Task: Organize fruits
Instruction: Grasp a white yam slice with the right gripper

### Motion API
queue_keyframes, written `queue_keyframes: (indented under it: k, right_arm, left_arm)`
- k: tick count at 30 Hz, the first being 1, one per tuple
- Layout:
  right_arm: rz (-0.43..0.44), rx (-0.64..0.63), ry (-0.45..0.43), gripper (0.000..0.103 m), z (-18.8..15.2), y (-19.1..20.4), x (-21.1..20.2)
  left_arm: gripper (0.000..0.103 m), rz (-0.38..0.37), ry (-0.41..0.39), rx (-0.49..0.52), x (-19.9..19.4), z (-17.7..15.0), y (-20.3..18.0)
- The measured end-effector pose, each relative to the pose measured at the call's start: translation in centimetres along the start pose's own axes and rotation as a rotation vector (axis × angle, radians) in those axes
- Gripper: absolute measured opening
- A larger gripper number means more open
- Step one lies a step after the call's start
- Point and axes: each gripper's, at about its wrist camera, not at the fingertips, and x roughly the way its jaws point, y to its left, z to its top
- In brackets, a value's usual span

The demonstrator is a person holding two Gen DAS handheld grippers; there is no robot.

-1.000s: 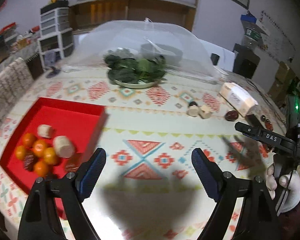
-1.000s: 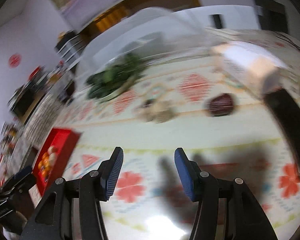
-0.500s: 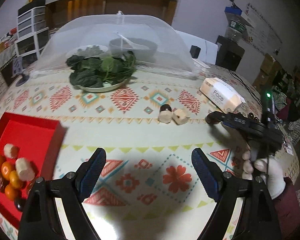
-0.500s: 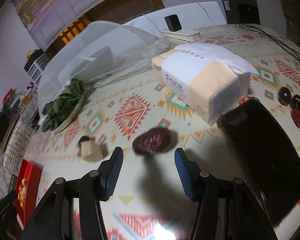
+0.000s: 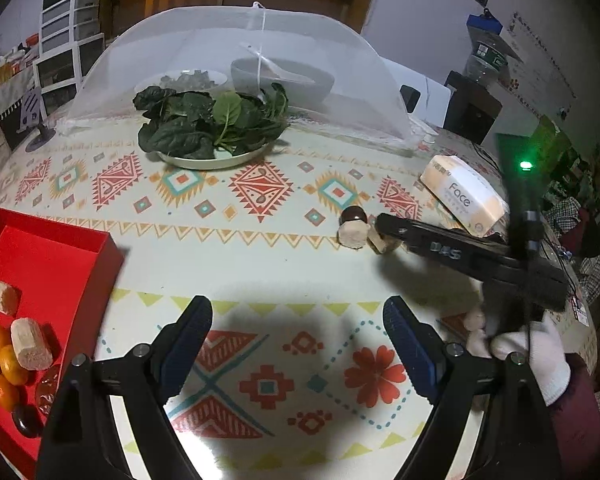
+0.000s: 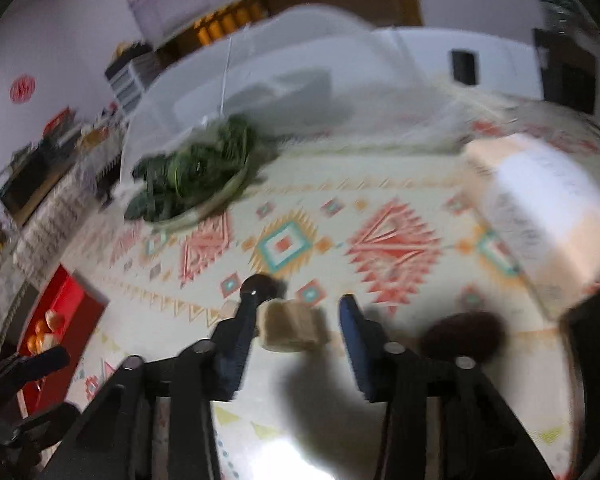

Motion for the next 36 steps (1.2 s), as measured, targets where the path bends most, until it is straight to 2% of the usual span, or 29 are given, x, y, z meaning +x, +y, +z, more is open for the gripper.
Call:
queue_keyframes:
  k: [7,8,12,16,20,23,29,32,36]
  right_arm:
    - [0.065,0.057,0.052,0.041,-0.3,0.1,1.0]
    - [0.066,0.056,0.064,0.038,-0.5,0.3,1.1]
    - [0.063,0.03,0.054,0.036,-1.3,1.0,0.7]
    - [0.072,0.054,-0.011,0.035,-2.0,0.8,-1.9]
    - [0.063,0.086,-0.103,0.036,-3.4,-0.9,-6.6]
    - [0.008,0.135,-0.169,0.036,-5.3,-3.5,-9.8]
    - [-0.025,0.262,-0.243,0.036,-7.7,-8.5,-12.5]
    - [-0.037,0.304,-0.284,0.036,-8.2,-10.2,-13.5]
    - [-0.027,0.341,-0.324,0.036,-8.3,-11.4,-14.5]
  left_arm:
    - [0.087,-0.017,0.002,-0.007,0.0,0.1,0.5]
    - [0.087,-0.02,0.004,-0.008,0.1,0.1,0.5]
    - [0.087,-0.031,0.007,-0.009,0.1,0.0,0.3]
    - [0.087,-0.038,-0.001,0.017,-0.3,0.2,-0.9]
    - [0.087,-0.045,-0.01,0.108,0.5,1.2,-4.2]
    - [0.087,-0.068,-0.017,0.192,2.4,2.0,-7.5]
    - [0.087,-0.123,0.016,0.366,7.8,3.2,-14.2]
    - [0.087,-0.105,0.025,0.443,10.0,3.2,-16.7]
    - [0.087,-0.099,0.043,0.486,12.6,3.8,-18.6]
